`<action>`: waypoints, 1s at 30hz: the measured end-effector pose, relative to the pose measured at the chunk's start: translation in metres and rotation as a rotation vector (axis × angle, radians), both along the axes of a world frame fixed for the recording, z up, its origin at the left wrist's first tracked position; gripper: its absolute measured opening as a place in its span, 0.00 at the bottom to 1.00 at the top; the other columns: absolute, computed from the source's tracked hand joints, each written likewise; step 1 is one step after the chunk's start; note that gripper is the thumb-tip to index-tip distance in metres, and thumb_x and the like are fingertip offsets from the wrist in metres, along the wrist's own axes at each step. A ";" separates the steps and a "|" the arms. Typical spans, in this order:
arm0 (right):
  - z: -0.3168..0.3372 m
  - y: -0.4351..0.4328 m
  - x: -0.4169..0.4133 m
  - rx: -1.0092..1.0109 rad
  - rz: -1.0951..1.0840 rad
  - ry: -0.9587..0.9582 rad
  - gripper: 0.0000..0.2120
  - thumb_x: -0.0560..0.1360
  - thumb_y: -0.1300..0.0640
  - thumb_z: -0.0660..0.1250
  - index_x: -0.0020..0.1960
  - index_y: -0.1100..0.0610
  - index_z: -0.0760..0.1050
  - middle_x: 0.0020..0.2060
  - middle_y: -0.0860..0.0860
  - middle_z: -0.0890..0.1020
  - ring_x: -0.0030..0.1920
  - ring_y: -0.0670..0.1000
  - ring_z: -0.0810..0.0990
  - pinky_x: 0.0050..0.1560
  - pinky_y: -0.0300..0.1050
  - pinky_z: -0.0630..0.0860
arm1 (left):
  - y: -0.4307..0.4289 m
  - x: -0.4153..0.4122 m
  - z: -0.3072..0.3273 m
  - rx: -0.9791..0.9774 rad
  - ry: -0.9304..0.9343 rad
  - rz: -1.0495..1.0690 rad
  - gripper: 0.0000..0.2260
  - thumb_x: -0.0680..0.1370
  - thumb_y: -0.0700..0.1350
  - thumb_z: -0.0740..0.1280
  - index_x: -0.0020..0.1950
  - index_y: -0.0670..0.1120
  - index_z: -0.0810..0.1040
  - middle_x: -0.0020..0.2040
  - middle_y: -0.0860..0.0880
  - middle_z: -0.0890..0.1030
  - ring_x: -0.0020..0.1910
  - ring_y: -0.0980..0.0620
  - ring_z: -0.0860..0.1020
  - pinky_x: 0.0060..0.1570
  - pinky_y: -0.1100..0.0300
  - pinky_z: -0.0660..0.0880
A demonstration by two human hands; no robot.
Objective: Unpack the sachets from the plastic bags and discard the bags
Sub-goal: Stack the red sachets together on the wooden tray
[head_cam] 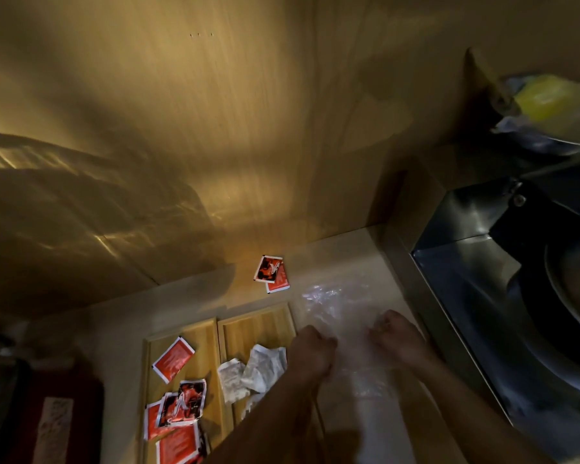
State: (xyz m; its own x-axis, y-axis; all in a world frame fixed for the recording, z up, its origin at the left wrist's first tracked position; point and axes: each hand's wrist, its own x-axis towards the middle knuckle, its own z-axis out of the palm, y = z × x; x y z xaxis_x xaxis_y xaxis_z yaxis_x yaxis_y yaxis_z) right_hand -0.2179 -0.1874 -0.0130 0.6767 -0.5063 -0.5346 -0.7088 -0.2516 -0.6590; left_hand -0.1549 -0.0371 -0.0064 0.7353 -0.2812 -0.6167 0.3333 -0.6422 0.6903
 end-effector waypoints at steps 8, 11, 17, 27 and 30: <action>0.029 -0.010 0.033 -0.401 0.192 0.133 0.14 0.74 0.52 0.61 0.54 0.60 0.71 0.54 0.60 0.78 0.55 0.60 0.77 0.51 0.49 0.73 | 0.019 0.034 0.021 0.006 0.115 -0.109 0.17 0.76 0.53 0.64 0.34 0.42 0.76 0.32 0.41 0.80 0.28 0.45 0.78 0.28 0.60 0.72; 0.044 0.002 0.056 -0.366 0.170 -0.039 0.09 0.74 0.57 0.62 0.52 0.58 0.73 0.51 0.58 0.80 0.51 0.59 0.78 0.49 0.48 0.74 | 0.029 0.062 0.027 0.003 -0.034 -0.002 0.14 0.77 0.49 0.64 0.41 0.38 0.78 0.41 0.34 0.81 0.40 0.37 0.81 0.44 0.48 0.77; 0.031 0.032 0.112 -0.175 0.147 -0.083 0.03 0.71 0.56 0.67 0.43 0.53 0.73 0.48 0.57 0.82 0.49 0.57 0.79 0.50 0.49 0.75 | 0.037 0.117 0.023 0.146 -0.320 0.112 0.11 0.77 0.47 0.62 0.51 0.41 0.77 0.50 0.39 0.82 0.48 0.41 0.80 0.45 0.52 0.75; -0.016 0.066 0.174 -0.247 0.260 -0.013 0.19 0.67 0.49 0.69 0.52 0.61 0.74 0.52 0.59 0.79 0.54 0.60 0.78 0.50 0.50 0.75 | 0.017 0.167 -0.019 0.248 -0.274 0.188 0.22 0.74 0.55 0.66 0.59 0.39 0.72 0.59 0.38 0.77 0.59 0.39 0.75 0.57 0.48 0.74; -0.025 0.076 0.185 -0.345 0.263 0.022 0.24 0.69 0.45 0.67 0.56 0.61 0.70 0.56 0.58 0.76 0.58 0.60 0.75 0.53 0.50 0.72 | 0.012 0.168 -0.032 0.334 -0.214 0.209 0.30 0.71 0.57 0.68 0.64 0.40 0.66 0.64 0.39 0.72 0.65 0.39 0.69 0.63 0.48 0.67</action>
